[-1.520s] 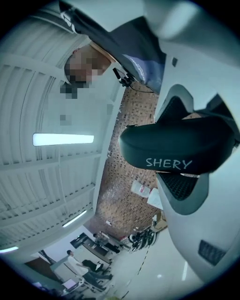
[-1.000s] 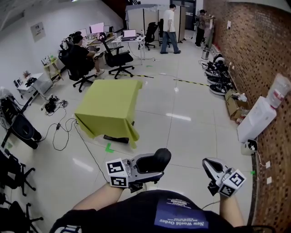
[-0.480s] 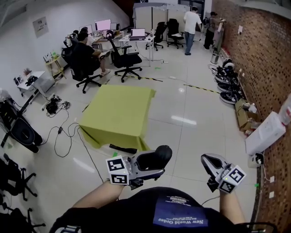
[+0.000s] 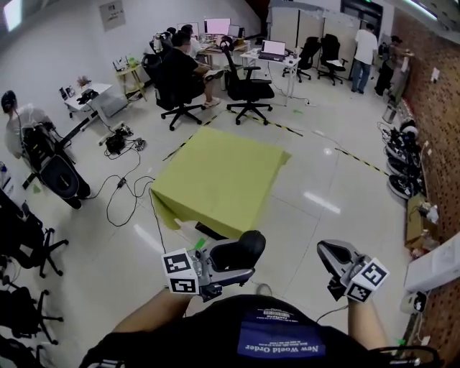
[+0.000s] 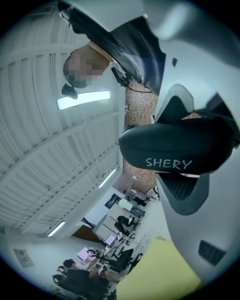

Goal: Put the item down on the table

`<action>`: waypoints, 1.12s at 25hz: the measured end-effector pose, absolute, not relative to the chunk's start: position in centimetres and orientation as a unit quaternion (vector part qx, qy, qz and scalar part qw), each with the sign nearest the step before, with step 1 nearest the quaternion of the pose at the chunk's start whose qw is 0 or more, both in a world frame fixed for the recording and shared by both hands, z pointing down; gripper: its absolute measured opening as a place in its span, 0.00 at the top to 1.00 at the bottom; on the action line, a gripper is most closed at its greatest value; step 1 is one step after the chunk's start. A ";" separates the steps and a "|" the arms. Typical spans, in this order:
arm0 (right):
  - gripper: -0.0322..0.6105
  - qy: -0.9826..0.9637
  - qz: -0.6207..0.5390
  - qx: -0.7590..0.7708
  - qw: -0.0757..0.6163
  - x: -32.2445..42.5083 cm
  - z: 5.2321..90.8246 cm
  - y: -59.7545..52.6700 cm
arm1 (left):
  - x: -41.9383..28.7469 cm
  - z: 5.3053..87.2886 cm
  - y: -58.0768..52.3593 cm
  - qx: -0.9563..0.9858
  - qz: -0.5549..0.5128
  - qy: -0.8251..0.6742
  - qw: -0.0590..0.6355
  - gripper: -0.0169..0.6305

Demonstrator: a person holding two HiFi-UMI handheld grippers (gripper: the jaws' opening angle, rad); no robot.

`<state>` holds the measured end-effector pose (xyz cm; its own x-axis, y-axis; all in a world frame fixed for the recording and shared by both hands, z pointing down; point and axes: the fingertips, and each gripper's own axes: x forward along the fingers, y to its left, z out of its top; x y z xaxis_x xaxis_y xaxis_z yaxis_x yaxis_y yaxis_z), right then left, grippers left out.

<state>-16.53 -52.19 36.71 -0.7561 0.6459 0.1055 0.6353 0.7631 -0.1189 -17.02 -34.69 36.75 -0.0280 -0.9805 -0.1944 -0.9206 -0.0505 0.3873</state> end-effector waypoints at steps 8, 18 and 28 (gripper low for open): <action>0.97 -0.884 0.026 -0.461 0.067 -30.8 36.2 -54.7 | -27.5 35.6 -37.9 0.602 -0.216 -0.768 0.043 0.46; 0.97 -0.842 0.027 -0.536 0.058 -41.9 35.9 -54.1 | -36.4 35.1 -38.0 0.525 -0.205 -0.826 0.028 0.46; 0.97 -0.845 0.017 -0.531 0.069 -52.2 37.3 -46.8 | -46.5 37.1 -30.6 0.532 -0.208 -0.821 0.016 0.46</action>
<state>-52.15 -46.82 37.25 -0.4274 0.8987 0.0983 0.8938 0.4364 -0.1029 -46.45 -30.62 37.15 -0.4337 -0.8798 -0.1947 -0.8664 0.3478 0.3584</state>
